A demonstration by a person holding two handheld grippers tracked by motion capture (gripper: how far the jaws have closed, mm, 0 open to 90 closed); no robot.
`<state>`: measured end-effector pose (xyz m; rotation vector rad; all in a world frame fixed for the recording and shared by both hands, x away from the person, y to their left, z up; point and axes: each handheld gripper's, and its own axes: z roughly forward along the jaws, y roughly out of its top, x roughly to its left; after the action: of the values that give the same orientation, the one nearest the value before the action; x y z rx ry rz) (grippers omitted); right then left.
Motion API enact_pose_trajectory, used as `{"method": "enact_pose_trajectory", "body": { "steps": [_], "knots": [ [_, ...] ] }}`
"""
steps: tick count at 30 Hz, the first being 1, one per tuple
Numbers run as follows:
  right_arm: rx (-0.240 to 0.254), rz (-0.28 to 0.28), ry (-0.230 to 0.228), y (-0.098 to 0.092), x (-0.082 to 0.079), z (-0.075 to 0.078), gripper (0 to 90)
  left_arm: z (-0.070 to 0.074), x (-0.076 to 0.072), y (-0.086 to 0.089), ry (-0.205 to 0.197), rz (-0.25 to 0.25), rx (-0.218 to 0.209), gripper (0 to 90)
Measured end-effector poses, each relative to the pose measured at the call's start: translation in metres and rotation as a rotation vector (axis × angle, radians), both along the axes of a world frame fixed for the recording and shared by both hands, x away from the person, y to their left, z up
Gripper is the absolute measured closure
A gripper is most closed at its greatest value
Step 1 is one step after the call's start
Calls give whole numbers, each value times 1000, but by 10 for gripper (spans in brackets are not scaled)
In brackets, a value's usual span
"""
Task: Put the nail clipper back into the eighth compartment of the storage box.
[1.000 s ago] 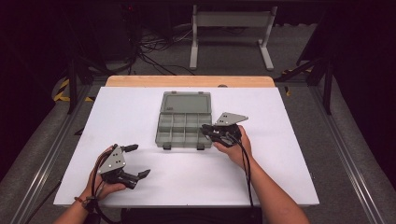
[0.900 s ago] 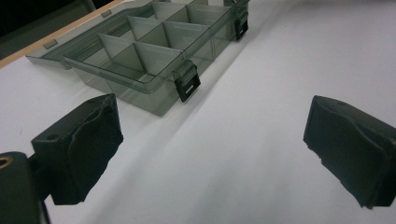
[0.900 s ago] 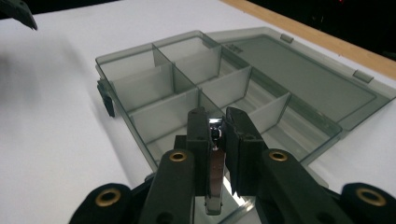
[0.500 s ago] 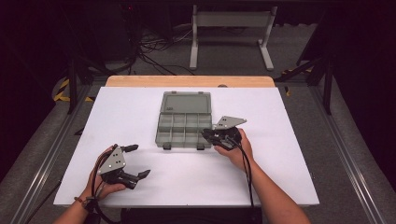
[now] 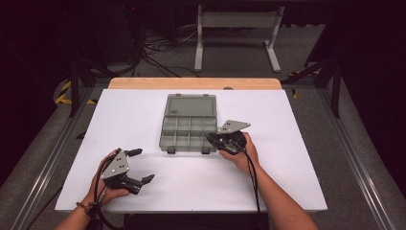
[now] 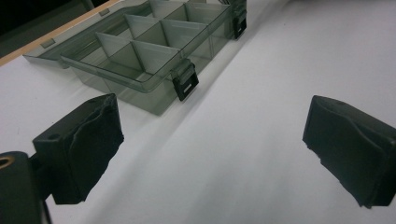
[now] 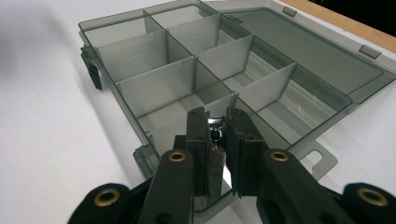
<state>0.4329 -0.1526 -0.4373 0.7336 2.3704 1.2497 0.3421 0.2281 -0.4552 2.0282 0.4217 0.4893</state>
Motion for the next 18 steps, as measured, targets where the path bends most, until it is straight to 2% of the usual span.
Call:
{"method": "enact_pose_trajectory", "body": {
  "steps": [5,9,18],
  "knots": [
    [-6,-7,-5,0,0,-1,799,0,0,0,6,12,-14,72],
    [-7,-14,-11,-1,0,-1,796,0,0,0,2,24,-8,99],
    [-8,-8,-15,-1,0,-1,797,0,0,0,3,24,-3,100]
  ]
}}
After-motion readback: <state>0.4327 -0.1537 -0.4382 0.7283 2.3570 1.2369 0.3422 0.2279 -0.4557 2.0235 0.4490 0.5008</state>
